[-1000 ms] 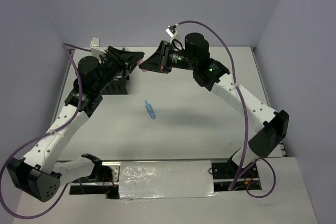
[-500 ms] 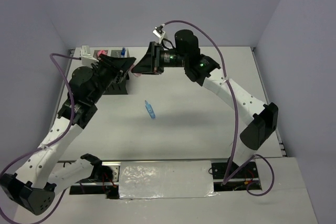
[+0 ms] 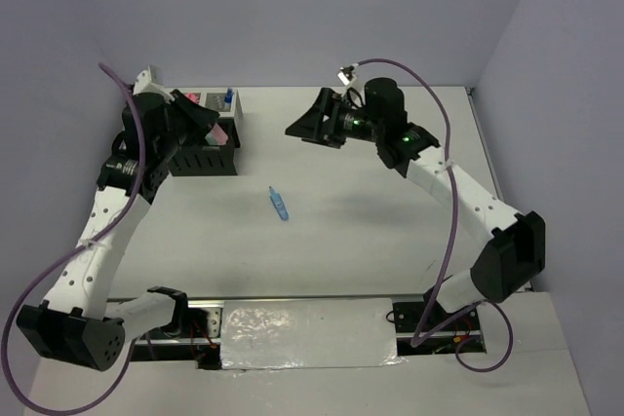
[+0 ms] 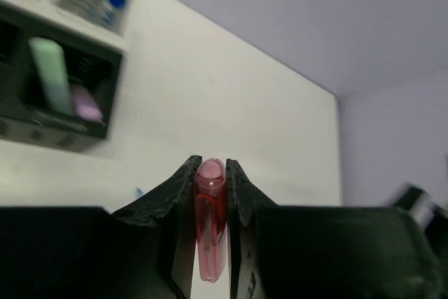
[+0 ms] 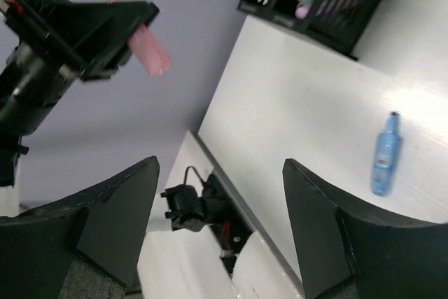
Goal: Sort the stationery into containers
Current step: Place the pen in the storage box.
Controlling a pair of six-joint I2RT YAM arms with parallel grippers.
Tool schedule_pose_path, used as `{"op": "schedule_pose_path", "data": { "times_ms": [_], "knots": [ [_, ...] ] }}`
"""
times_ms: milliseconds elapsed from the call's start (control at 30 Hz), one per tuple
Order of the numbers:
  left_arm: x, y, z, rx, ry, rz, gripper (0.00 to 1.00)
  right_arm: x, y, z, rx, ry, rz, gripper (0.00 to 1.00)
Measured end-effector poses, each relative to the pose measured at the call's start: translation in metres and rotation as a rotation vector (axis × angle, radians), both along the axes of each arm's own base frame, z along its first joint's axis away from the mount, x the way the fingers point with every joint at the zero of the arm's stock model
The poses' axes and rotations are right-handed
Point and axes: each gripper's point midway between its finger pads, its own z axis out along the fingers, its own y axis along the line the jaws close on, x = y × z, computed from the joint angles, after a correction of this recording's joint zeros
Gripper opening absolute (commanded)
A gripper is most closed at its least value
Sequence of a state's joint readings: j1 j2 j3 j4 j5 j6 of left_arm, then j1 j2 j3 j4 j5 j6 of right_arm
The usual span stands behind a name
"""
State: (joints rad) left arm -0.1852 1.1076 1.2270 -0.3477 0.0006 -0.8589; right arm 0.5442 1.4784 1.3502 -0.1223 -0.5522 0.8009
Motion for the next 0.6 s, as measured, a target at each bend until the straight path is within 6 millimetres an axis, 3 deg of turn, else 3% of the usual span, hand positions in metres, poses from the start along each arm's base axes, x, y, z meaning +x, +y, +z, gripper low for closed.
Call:
{"op": "schedule_pose_path", "data": {
  "times_ms": [100, 367, 467, 600],
  "knots": [
    [0.027, 0.037, -0.007, 0.157, -0.020, 0.135, 0.00, -0.002, -0.026, 0.003, -0.041, -0.033, -0.054, 0.79],
    [0.093, 0.132, -0.046, 0.476, 0.006, 0.436, 0.00, -0.042, -0.058, 0.015, -0.144, -0.137, -0.044, 0.79],
    [0.114, 0.151, -0.062, 0.540, 0.024, 0.482, 0.00, -0.054, -0.066, 0.010, -0.170, -0.141, -0.036, 0.79],
    [0.132, 0.161, -0.082, 0.587, 0.039, 0.483, 0.00, -0.063, -0.071, 0.002, -0.205, -0.126, -0.023, 0.79]
  ]
}}
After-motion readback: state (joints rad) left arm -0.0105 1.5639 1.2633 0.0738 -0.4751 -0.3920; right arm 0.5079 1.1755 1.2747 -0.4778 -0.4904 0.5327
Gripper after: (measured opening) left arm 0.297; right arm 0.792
